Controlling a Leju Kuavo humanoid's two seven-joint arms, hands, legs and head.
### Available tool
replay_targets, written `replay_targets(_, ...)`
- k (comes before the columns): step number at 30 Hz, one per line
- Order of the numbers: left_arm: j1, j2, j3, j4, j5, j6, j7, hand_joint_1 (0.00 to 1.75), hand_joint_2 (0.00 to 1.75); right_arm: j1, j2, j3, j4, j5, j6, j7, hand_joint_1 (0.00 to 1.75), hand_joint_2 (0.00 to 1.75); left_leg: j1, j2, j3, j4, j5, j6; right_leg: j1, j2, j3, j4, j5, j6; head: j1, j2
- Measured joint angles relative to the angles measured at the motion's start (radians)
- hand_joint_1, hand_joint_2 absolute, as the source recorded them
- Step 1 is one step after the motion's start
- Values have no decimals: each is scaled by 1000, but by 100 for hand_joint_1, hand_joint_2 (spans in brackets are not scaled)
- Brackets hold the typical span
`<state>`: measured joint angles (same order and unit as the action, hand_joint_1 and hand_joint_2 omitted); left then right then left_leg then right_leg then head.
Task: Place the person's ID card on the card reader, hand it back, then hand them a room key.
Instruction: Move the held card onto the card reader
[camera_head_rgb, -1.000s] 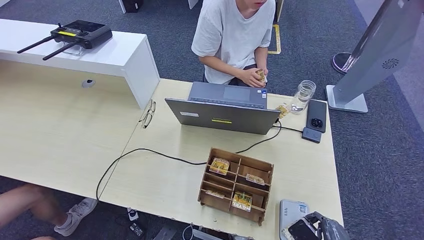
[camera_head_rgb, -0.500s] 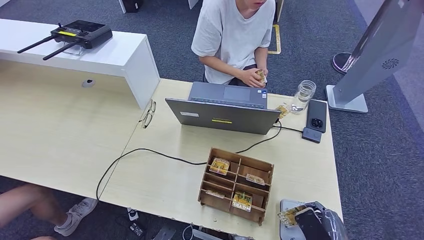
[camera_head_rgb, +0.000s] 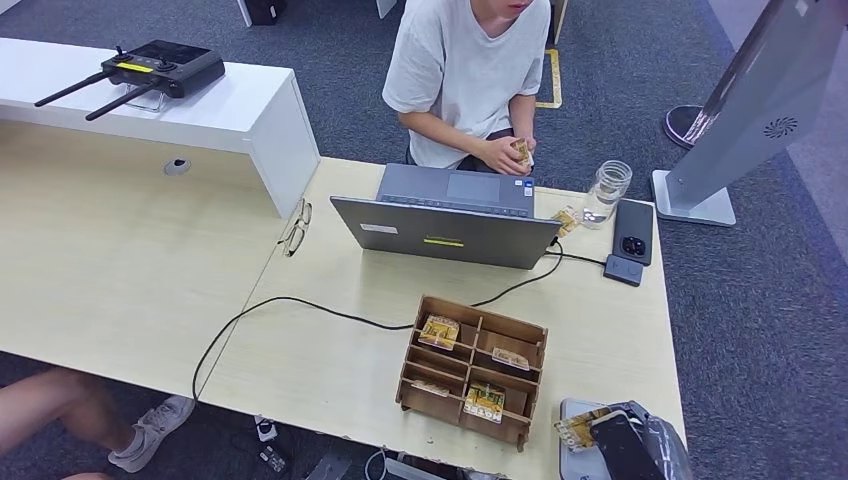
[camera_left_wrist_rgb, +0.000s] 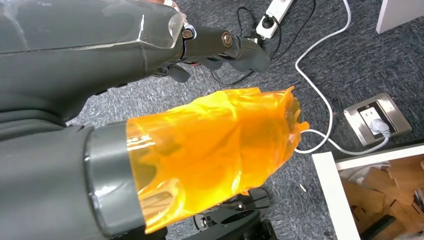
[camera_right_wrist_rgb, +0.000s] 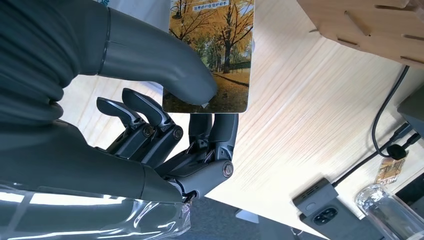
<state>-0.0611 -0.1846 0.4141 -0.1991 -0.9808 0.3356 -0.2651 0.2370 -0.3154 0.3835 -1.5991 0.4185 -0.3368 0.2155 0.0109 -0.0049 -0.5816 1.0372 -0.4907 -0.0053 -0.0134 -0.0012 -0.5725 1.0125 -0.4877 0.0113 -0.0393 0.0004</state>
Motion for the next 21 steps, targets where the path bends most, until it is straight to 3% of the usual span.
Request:
replay_targets(8,0,0,-1,0,-2,-1,0,0,0,-3,2,-8,17,-7,3,-4,175,175,0,0,0,0,0,0,0,0,0,0,0,0,0,0)
replay_targets(21,-1,0,-9,0,-12,-9,11,0,0,-10,18,-10,73,178,2,89,175,175,0,0,0,0,0,0,0,0,0,0,0,0,0,0)
